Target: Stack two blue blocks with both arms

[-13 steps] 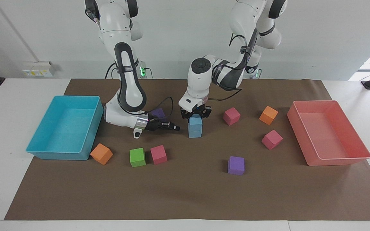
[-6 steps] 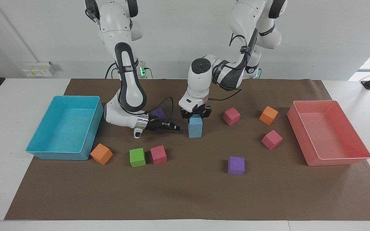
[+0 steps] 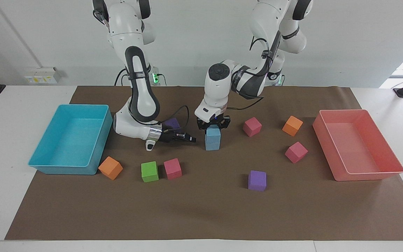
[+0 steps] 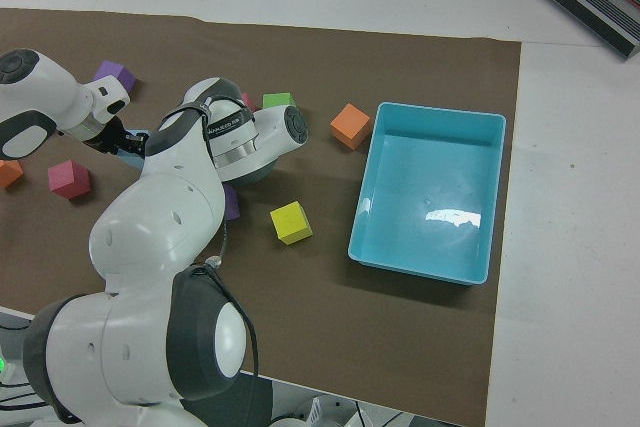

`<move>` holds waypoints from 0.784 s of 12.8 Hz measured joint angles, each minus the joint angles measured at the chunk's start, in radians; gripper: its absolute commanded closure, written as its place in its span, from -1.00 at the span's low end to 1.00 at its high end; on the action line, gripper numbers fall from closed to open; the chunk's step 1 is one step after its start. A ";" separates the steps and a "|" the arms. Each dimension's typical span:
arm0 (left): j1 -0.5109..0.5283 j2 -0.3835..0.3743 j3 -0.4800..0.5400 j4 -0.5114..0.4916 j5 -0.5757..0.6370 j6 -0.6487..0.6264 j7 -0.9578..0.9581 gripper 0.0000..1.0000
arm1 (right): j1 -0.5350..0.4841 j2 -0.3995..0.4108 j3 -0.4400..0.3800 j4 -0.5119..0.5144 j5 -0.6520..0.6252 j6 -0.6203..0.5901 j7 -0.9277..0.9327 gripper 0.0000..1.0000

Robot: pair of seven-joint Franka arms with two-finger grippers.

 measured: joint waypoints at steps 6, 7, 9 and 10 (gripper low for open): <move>0.000 0.000 0.002 0.000 0.000 0.000 -0.001 -0.36 | 0.000 0.000 0.000 0.000 0.000 0.000 0.000 1.00; 0.000 0.000 0.002 0.000 0.000 0.000 -0.001 -0.43 | 0.000 0.000 0.000 0.000 0.000 0.000 0.000 1.00; 0.000 0.000 0.002 0.000 0.000 0.000 -0.001 -0.43 | 0.000 0.000 0.000 0.000 0.000 0.000 0.000 1.00; 0.000 0.000 0.002 0.000 0.000 0.000 -0.001 -0.45 | 0.000 0.000 0.000 0.000 0.000 0.000 0.000 1.00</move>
